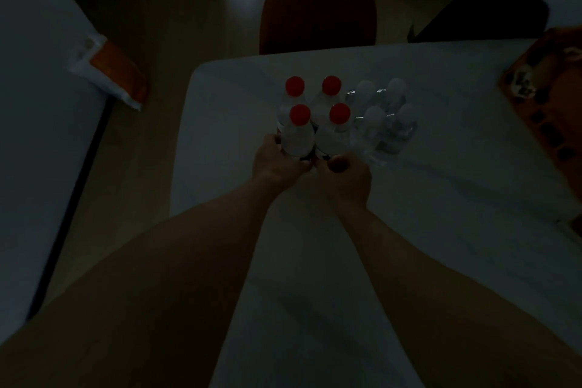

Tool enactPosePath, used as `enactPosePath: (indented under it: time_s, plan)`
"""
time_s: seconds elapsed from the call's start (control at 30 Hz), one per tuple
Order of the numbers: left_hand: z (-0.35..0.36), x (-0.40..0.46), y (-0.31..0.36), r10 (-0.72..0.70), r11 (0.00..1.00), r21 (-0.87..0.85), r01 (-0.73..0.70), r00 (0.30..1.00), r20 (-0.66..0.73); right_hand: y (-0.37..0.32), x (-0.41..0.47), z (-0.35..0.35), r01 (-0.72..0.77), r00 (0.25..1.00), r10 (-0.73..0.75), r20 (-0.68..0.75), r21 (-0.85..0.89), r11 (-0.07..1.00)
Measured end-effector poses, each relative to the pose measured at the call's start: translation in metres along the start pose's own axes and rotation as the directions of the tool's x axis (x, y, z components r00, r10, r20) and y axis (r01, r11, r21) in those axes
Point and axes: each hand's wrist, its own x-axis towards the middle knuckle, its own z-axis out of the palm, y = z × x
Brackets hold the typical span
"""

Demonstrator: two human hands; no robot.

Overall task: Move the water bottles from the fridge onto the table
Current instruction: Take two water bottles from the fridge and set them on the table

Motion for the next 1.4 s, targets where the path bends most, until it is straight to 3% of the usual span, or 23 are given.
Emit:
enactPosePath:
  time_s: [0.13,0.27,0.4,0.67,0.87,1.1,1.27,1.4]
  plan:
    - [-0.040,-0.024,0.034,-0.073,0.997,0.011,0.072,0.992,0.102,-0.032,-0.009,-0.033,-0.030,0.998,0.023,0.061,0.114,0.993]
    - [-0.101,-0.060,0.089,-0.226,0.974,0.041,0.224,0.930,0.291,-0.093,-0.021,-0.088,-0.194,0.970,0.148,0.191,0.252,0.948]
    - [-0.148,-0.107,0.148,-0.159,0.983,-0.039,0.177,0.943,0.293,-0.155,-0.048,-0.152,-0.346,0.914,0.254,0.316,0.281,0.895]
    - [-0.199,-0.233,0.217,0.085,0.986,-0.167,-0.012,0.897,0.433,-0.243,-0.179,-0.278,-0.255,0.966,0.249,0.071,0.432,0.865]
    - [-0.222,-0.360,0.223,0.242,0.967,-0.213,-0.136,0.743,0.624,-0.260,-0.334,-0.345,-0.184,0.932,0.309,-0.190,0.485,0.855]
    - [-0.207,-0.568,0.244,0.443,0.896,-0.365,-0.252,0.482,0.756,-0.235,-0.519,-0.440,-0.025,0.860,0.312,-0.404,0.577,0.816]
    - [-0.181,-0.703,0.231,0.419,0.891,-0.346,-0.295,0.238,0.876,-0.197,-0.656,-0.512,-0.029,0.806,0.319,-0.499,0.505,0.863]
    - [-0.149,-0.801,0.210,0.380,0.891,-0.309,-0.333,0.172,0.909,-0.165,-0.758,-0.563,-0.051,0.751,0.386,-0.535,0.536,0.843]
